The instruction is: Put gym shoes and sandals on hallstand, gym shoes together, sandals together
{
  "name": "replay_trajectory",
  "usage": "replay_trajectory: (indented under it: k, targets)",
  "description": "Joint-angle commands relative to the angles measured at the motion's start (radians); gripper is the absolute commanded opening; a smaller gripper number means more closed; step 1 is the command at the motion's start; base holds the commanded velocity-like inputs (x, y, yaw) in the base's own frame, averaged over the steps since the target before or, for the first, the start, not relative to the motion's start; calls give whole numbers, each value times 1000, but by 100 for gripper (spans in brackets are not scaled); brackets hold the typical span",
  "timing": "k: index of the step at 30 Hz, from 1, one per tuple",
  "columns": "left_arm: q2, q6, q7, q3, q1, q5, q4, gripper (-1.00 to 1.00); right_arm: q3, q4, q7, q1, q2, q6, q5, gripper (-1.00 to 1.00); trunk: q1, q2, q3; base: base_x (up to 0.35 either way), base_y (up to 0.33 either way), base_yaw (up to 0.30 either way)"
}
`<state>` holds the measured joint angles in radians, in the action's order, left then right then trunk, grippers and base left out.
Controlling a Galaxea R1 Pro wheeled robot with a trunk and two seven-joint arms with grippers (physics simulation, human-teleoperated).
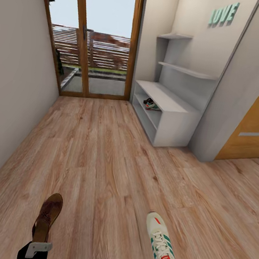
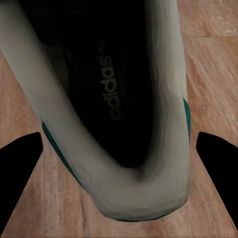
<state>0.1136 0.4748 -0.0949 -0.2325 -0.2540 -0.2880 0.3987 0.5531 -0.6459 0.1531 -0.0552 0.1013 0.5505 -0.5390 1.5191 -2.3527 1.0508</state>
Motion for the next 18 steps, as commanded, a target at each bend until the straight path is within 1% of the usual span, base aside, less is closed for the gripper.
replay_trajectory:
  k: [1, 18]
  targets:
    - [1, 2, -9, -8, -1, 0, 0, -100, 8, -1, 9, -1, 2, 4, -4, -100, 0, 0, 1, 308, 150, 0]
    - [0, 2, -6, -9, -1, 0, 0, -100, 7, 7, 9, -1, 2, 3, -4, -100, 0, 0, 1, 287, 195, 0]
